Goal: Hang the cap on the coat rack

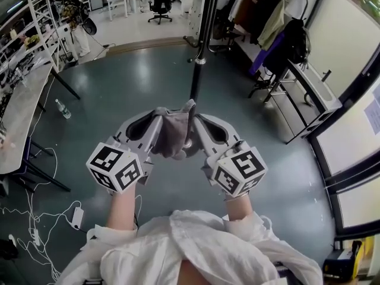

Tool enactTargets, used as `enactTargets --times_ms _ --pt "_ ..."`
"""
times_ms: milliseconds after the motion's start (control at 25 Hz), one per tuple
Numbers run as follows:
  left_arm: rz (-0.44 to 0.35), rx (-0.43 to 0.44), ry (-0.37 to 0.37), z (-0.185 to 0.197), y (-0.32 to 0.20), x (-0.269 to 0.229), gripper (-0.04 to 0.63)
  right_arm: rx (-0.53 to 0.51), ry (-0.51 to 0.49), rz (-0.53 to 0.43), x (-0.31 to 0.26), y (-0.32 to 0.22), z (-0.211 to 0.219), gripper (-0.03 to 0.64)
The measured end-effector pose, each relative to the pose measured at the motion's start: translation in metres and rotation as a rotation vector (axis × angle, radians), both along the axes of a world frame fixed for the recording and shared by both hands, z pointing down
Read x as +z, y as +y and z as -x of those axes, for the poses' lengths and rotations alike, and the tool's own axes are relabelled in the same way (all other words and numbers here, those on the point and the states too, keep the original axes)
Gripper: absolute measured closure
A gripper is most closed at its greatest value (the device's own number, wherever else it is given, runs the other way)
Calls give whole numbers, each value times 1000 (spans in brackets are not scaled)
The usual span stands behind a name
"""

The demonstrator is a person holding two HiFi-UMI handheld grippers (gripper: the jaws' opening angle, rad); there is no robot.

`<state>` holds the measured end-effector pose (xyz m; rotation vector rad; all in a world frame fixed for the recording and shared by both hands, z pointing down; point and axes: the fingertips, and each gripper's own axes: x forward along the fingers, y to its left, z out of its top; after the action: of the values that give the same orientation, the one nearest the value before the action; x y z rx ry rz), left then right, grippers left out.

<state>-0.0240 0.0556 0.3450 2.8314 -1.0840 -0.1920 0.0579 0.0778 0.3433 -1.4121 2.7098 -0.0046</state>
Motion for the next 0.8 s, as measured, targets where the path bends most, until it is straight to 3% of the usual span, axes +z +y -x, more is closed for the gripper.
enactTargets --times_ms 480,800 --pt "88 48 42 -11 -37 24 565 30 26 76 25 -40 -11 612" --pt "87 84 45 -19 -79 26 565 69 21 73 29 -82 -19 612"
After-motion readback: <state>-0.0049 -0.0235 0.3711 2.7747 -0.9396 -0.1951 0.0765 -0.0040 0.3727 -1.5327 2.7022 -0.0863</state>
